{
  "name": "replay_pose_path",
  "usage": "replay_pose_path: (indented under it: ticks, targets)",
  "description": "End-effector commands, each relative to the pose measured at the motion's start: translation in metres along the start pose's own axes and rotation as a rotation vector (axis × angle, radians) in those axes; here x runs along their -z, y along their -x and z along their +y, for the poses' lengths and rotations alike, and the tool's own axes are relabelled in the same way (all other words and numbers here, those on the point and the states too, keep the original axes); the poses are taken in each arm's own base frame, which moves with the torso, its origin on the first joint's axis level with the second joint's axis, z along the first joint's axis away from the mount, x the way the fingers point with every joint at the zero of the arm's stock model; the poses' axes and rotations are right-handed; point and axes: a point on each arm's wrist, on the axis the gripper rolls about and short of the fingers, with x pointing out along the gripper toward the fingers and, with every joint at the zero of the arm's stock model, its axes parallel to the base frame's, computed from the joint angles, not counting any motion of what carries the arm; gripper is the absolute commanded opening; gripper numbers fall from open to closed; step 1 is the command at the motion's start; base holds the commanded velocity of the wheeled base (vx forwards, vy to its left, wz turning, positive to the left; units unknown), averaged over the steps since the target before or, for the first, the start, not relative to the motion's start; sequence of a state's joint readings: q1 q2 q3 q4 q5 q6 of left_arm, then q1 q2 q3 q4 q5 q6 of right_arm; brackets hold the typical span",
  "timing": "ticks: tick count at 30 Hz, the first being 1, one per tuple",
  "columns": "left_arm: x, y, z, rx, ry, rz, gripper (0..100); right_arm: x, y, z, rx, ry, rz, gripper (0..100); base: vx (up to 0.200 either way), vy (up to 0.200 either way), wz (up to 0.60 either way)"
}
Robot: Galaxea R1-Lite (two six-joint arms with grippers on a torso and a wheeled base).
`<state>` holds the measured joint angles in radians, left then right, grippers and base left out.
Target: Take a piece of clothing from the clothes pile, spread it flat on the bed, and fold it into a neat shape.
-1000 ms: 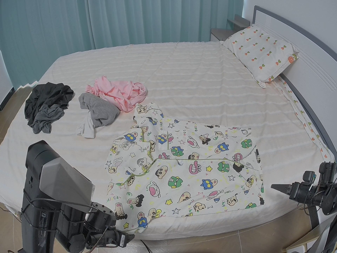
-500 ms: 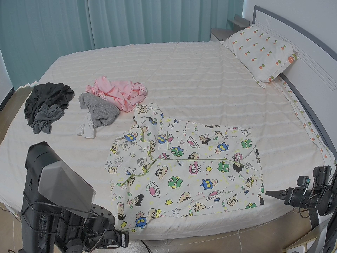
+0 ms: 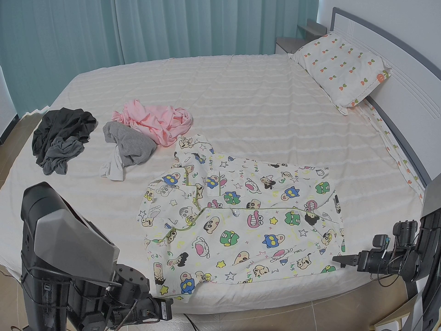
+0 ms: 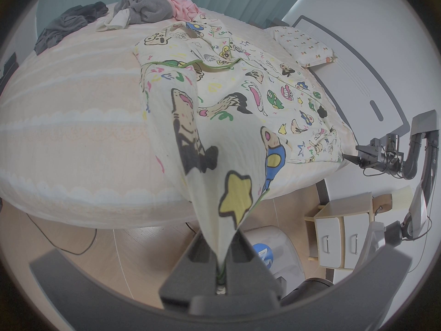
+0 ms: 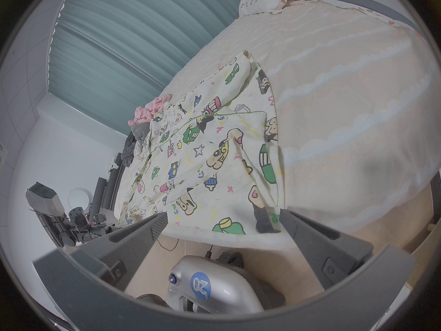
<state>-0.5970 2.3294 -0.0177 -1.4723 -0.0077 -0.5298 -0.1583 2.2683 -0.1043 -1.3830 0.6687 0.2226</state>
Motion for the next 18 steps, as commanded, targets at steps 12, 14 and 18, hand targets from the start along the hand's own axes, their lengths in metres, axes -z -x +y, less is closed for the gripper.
replay_pose_path:
  ticks: [12, 14, 18]
  targets:
    - [0.004, 0.003, 0.0, -0.005, -0.003, 0.018, 0, -0.004, -0.017, -0.012, -0.001, 0.0, 0.002, 100, 0.0, 0.0, 0.0]
    - [0.004, 0.003, 0.0, -0.005, -0.003, 0.018, 0, -0.002, -0.02, -0.011, -0.006, 0.005, 0.014, 100, 0.0, 0.0, 0.0]
    - [0.004, 0.003, 0.0, -0.005, -0.003, 0.018, 0, 0.001, -0.025, -0.006, -0.026, 0.021, 0.037, 100, 0.0, 0.0, 0.0]
